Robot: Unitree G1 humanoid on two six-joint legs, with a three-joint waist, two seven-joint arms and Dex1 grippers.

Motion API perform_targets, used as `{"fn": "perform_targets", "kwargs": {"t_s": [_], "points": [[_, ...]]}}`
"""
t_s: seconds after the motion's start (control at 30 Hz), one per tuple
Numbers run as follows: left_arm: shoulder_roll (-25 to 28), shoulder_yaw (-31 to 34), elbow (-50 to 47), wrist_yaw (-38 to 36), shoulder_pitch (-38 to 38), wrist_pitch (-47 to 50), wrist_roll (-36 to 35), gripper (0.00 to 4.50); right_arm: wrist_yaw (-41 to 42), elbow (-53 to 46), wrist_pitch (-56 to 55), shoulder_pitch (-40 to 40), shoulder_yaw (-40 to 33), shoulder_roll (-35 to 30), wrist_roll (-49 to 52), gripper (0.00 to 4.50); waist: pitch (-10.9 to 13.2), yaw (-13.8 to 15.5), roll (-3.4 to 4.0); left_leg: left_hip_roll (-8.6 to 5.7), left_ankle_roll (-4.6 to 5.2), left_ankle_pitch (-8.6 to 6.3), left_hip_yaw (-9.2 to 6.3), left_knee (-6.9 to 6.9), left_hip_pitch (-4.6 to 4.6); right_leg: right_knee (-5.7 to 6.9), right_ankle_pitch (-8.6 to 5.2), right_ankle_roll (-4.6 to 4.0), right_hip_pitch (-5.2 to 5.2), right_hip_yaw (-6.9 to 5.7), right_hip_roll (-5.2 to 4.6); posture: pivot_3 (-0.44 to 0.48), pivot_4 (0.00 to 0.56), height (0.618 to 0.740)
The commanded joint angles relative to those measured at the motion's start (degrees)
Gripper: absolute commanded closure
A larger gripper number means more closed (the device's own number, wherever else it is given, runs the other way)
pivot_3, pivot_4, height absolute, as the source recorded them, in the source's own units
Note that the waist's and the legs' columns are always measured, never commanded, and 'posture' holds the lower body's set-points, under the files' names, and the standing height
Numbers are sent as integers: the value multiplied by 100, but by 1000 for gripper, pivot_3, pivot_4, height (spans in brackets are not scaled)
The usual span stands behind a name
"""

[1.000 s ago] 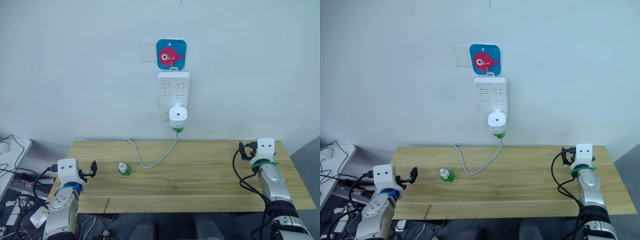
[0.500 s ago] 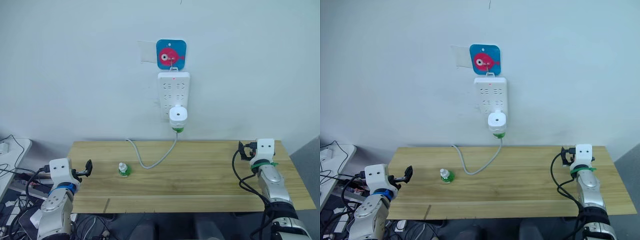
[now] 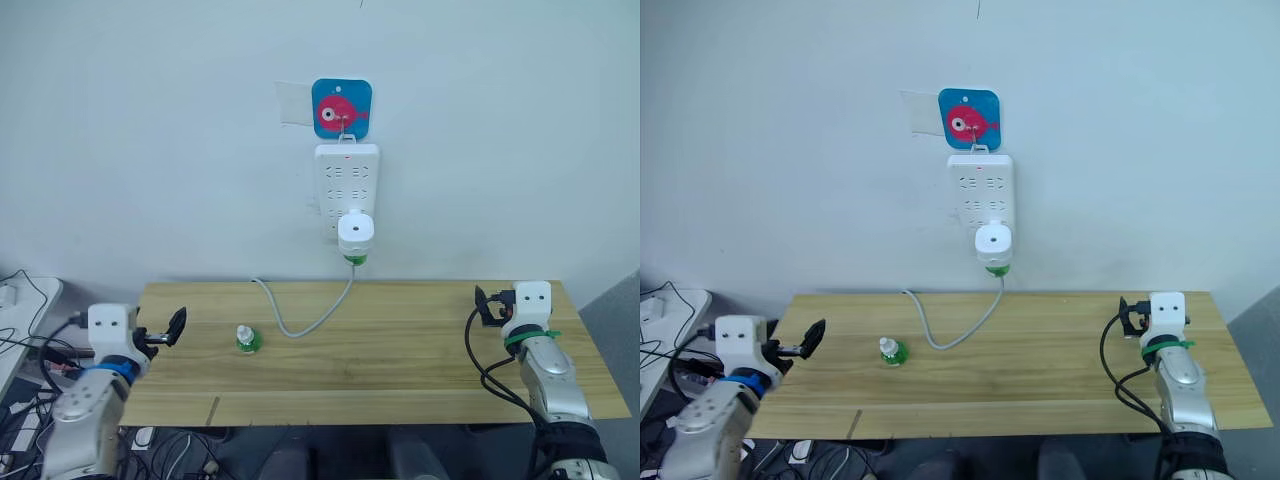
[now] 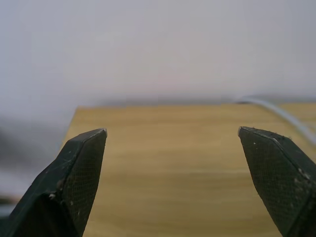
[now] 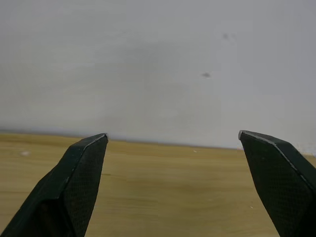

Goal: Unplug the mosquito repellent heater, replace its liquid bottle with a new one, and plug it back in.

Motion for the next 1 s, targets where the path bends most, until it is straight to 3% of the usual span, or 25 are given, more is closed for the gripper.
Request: {"fn": "perform_targets", "kwargs": {"t_s": [0.03,0.13,0.3,0.47,0.7,1.0], "points": [[524,14,-747,-682,-259,401,-453,605,483,-1252,440,215,199,-147,245,0,6,2,3,1,0,0,0,0,0,-2,0,0,0,-1,1,-32,142,740],[861,-273,-1046,-1104,-735,883,-730,1537,1074,-2239,964,314,406,-148,875,0,15,2,10,2,0,1,-3,3,0,1,0,0,4,-7,4,-50,143,740],[985,-956,-902,-1701,-1775,1194,-765,1537,1806,-3360,1688,212,744,-360,1604,0,21,-23,12,0,1,1,-2,5,1,-4,0,1,5,-6,6,-68,142,740],[824,-1664,-147,-2320,-3000,1137,-571,1537,1774,-3959,2399,-111,936,-299,2075,0,31,-52,3,2,1,1,-7,5,-5,-4,0,1,-2,-12,9,-100,142,740],[337,-2171,1295,-2940,-4300,719,-222,1537,1378,-4095,2608,-316,1019,-4,2006,0,30,-171,2,-3,-1,2,-5,8,-10,-11,0,1,-6,-5,8,-144,135,740],[-233,-2431,2875,-3386,-5266,-109,331,1537,1351,-4067,2421,-31,1012,28,1843,0,31,-326,2,-6,1,1,-5,14,-17,-12,0,2,-9,-3,7,-192,136,740]]}}
